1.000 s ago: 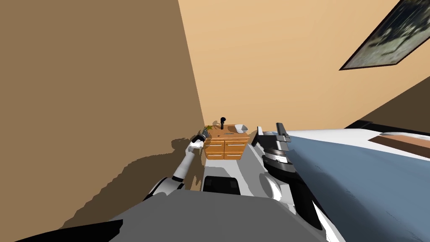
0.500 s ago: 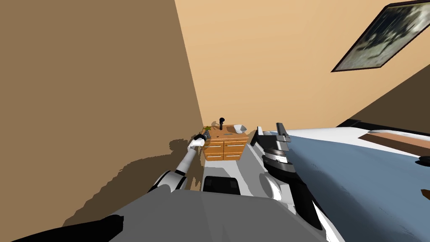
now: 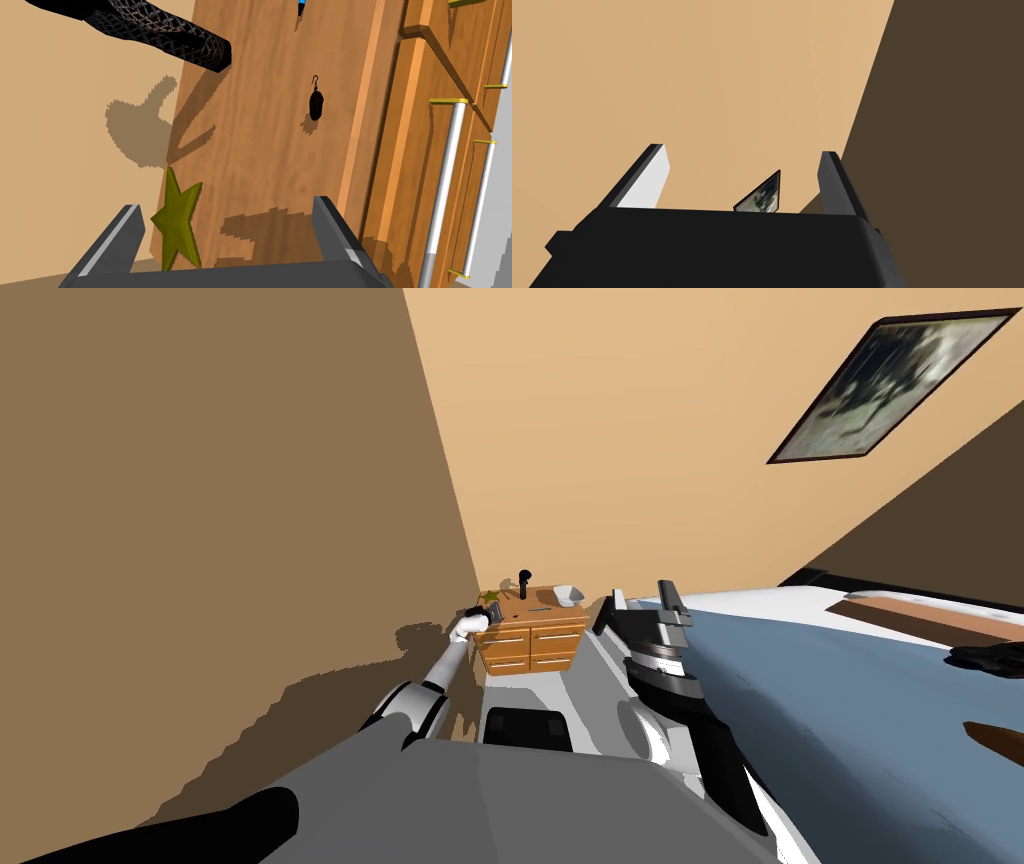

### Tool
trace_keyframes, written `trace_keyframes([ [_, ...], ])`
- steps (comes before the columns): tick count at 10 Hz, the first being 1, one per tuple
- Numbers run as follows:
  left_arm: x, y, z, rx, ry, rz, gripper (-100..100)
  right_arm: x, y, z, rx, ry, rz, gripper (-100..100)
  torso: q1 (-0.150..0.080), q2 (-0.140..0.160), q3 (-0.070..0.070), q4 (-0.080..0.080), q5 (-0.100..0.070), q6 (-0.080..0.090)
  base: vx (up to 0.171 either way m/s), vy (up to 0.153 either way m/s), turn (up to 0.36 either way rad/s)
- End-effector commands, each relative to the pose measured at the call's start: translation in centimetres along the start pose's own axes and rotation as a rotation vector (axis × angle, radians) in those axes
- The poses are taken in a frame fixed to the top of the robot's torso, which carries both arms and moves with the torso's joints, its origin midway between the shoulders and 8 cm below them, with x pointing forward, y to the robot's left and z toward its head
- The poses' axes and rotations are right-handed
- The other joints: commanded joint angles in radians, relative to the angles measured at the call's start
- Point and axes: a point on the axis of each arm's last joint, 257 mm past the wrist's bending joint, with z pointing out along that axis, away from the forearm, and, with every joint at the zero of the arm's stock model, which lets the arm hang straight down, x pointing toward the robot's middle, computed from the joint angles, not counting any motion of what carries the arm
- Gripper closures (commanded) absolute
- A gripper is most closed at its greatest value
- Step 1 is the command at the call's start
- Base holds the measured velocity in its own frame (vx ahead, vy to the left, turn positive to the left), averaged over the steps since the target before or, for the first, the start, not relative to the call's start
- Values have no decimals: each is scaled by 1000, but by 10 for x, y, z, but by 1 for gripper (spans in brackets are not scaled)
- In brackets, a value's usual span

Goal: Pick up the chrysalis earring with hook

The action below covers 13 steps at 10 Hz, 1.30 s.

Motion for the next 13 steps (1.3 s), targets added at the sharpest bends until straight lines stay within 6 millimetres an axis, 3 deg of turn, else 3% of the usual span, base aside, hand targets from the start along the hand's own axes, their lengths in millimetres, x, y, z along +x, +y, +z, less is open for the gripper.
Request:
trace_keyframes([
  [1,-2,13,4,-51,-7,-14,-100,0,0,0,0,0,0,0,0,0,0,0,0,0,64,6,-47],
  [7,-10,59,11,-254,-34,-83,-100,0,0,0,0,0,0,0,0,0,0,0,0,0,72,4,-77],
  [13,-16,98,6,-430,-63,-148,-100,0,0,0,0,0,0,0,0,0,0,0,0,0,68,10,-69],
])
